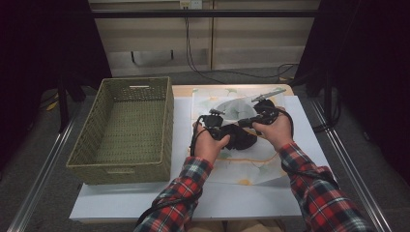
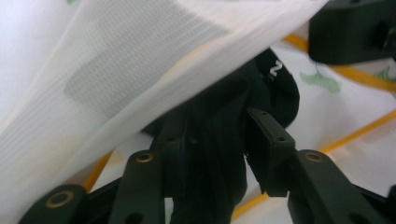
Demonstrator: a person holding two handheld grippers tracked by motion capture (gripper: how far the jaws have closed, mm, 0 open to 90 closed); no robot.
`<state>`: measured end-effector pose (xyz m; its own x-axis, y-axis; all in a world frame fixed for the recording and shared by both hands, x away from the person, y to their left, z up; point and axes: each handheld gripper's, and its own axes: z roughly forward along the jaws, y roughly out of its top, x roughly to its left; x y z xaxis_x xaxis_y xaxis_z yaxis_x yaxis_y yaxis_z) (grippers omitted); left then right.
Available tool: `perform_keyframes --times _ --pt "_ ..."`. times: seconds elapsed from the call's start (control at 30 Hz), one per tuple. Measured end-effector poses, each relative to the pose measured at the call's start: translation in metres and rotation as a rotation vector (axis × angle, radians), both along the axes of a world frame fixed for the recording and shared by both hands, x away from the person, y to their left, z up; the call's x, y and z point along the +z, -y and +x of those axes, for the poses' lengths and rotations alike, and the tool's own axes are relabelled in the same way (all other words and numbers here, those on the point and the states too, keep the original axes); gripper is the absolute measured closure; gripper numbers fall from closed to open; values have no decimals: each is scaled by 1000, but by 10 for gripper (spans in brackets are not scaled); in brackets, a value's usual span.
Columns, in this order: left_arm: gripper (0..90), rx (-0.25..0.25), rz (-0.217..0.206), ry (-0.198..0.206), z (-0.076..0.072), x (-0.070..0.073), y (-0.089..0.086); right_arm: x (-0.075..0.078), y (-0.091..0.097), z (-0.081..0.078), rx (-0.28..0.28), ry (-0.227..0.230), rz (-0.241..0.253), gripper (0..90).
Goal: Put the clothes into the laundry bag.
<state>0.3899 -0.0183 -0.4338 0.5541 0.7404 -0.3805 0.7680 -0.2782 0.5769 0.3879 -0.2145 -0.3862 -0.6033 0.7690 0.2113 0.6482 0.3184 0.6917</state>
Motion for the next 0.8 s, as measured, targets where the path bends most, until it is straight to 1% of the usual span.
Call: perform_keyframes --times 0.03,0.1,0.13,0.17,0.2,0.27,0.33,0.37,0.43,0.47,0.5,0.53,0.57,0.6,0.63,0.73,0.8 --pt "573 6 10 -1 -1 0 -2 0 0 0 -2 -2 0 900" --pt "564 -1 21 -12 -2 0 -6 0 0 0 -2 -3 -4 900" --pt "566 0 19 -16 -3 0 -7 0 0 -1 -1 -1 1 900" --pt "563 -9 33 -14 -4 0 -9 0 0 -1 -1 -2 -1 900" --pt "561 -8 45 -20 -5 0 -11 0 0 -1 -2 -2 -1 900" --pt "562 -12 54 -29 -6 0 -14 1 1 -1 -6 -5 -3 900" --pt "564 -17 71 -30 -7 0 -16 1 1 -1 -3 -5 1 900" --pt "568 -9 60 -32 -8 0 -17 1 1 -1 -5 -1 -4 900" --pt "566 -16 84 -29 -9 0 -18 2 1 -1 -1 2 -9 900" --pt "566 -19 80 -33 -10 0 -19 2 1 -1 1 1 -6 900" --pt "572 -26 88 -42 -10 1 -20 3 1 -1 -1 -1 -7 900" --pt "581 -21 93 -49 -11 1 -19 3 1 -1 -7 -7 -7 900" --pt "590 -16 86 -53 -11 1 -19 3 1 -1 -2 -4 -7 900" --pt "594 -25 96 -49 -11 1 -20 3 1 -1 -1 0 -6 900" --pt "598 -22 98 -56 -12 2 -20 2 1 -1 -2 2 -10 900" --pt "592 -27 113 -42 -14 5 -20 3 2 -1 -2 0 -11 900" --pt "610 -23 103 -48 -15 6 -19 4 2 -1 -7 -2 -13 900"
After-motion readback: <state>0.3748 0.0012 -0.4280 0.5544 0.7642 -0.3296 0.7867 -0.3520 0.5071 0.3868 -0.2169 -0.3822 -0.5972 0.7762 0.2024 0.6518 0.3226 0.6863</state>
